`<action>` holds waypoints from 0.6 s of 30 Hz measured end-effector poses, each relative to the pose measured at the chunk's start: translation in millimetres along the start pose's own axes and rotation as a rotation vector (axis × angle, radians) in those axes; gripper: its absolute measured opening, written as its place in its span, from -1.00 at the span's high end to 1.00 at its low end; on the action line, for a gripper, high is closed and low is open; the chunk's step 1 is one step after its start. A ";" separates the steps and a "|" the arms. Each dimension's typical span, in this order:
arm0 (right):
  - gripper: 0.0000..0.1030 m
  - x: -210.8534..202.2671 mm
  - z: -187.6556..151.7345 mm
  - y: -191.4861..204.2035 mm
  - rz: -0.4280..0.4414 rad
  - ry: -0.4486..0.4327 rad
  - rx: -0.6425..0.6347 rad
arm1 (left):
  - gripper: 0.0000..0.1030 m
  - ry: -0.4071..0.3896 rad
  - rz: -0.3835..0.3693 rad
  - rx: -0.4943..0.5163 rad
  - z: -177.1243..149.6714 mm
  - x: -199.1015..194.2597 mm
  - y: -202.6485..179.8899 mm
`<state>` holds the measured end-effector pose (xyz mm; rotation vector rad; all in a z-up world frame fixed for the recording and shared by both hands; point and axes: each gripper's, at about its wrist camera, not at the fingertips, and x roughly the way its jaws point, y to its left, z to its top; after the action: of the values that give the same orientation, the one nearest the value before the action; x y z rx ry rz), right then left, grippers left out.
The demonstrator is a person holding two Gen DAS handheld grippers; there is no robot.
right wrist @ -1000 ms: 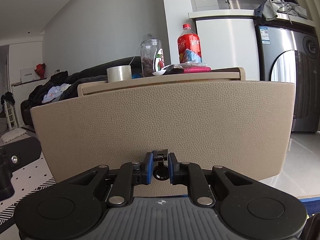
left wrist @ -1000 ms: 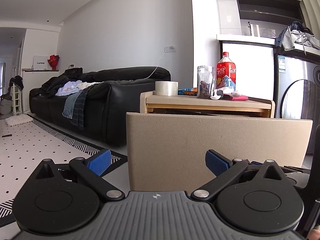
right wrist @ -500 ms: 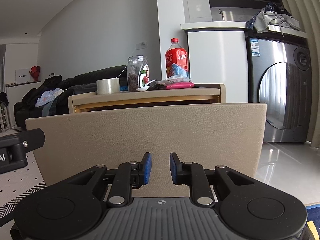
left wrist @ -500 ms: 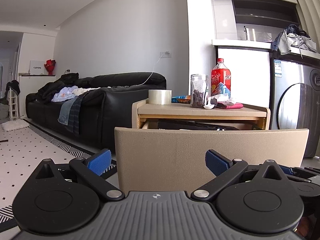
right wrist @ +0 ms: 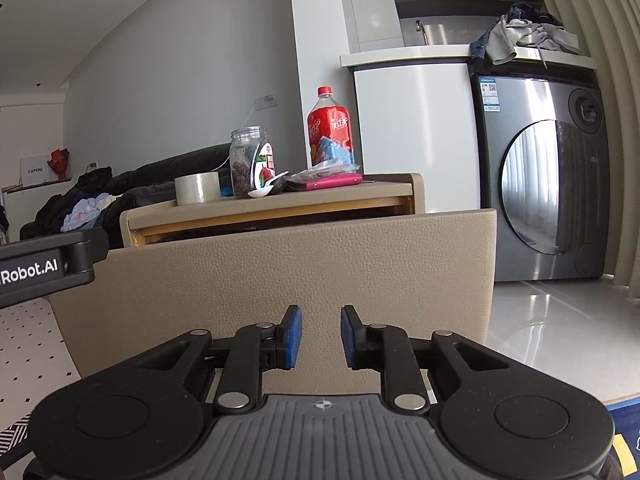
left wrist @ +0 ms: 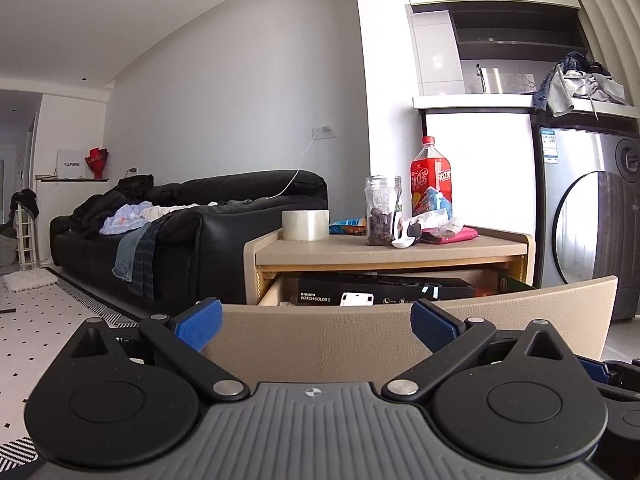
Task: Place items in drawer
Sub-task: 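Move the left gripper to the white plastic spoon on the nightstand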
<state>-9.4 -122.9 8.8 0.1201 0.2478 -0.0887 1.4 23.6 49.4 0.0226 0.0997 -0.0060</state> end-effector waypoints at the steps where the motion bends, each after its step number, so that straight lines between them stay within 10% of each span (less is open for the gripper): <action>1: 0.49 -1.0 1.0 -1.8 -0.001 -0.004 0.004 | -1.00 -0.002 -0.008 -0.001 2.6 1.8 -1.3; 18: 0.48 -12.8 7.1 -11.4 0.020 -0.051 -0.017 | -1.00 -0.023 -0.111 0.044 36.7 47.7 -38.9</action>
<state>-21.3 -134.2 17.7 0.1032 0.1968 -0.0696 52.3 -16.4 80.3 0.0606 0.0777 -0.1195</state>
